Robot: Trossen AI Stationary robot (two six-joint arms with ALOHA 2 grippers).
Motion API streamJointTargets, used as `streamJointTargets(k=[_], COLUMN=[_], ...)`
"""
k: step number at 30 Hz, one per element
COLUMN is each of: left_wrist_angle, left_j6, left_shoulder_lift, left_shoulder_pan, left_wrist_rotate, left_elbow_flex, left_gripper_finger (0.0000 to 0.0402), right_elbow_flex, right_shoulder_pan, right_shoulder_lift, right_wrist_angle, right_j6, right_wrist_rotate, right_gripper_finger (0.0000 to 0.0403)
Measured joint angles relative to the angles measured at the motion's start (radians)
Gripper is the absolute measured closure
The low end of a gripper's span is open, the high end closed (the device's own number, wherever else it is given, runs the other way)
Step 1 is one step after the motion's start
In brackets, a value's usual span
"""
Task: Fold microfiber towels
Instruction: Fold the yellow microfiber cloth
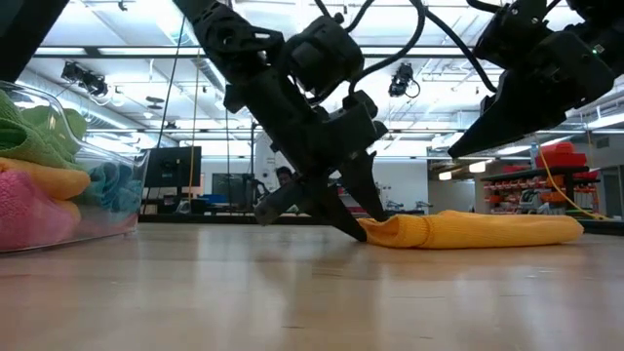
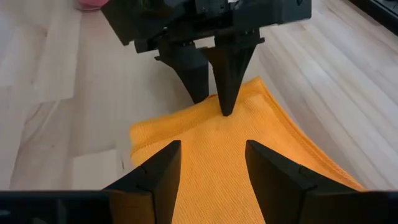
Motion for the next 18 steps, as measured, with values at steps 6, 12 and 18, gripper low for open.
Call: streamJointTargets(k=[6, 12, 18], left_wrist_angle=[0.019, 0.082, 0.077], left_j6=[0.005, -0.061, -0.16], left_shoulder_lift=[0.023, 0.052, 0.065], left_shoulder_pan=[0.004, 0.01, 0.008], left_wrist_rotate=[0.032, 0.057, 0.057], left_elbow_flex=[0.001, 0.001, 0.002], left_gripper_finger=[0.0261, 0.0322, 0.0389], right_elbow_flex=[0.0, 0.0, 0.0], right_shoulder_pan=[0.0, 0.0, 0.0], right_shoulder_lift=[0.0, 0.0, 0.0], right_wrist_angle=[0.002, 0.019, 0.017], right_j6=[0.009, 0.016, 0.021], right_wrist_rotate=[0.0, 0.0, -0.003], right_gripper_finger=[0.0215, 0.0215, 0.0215])
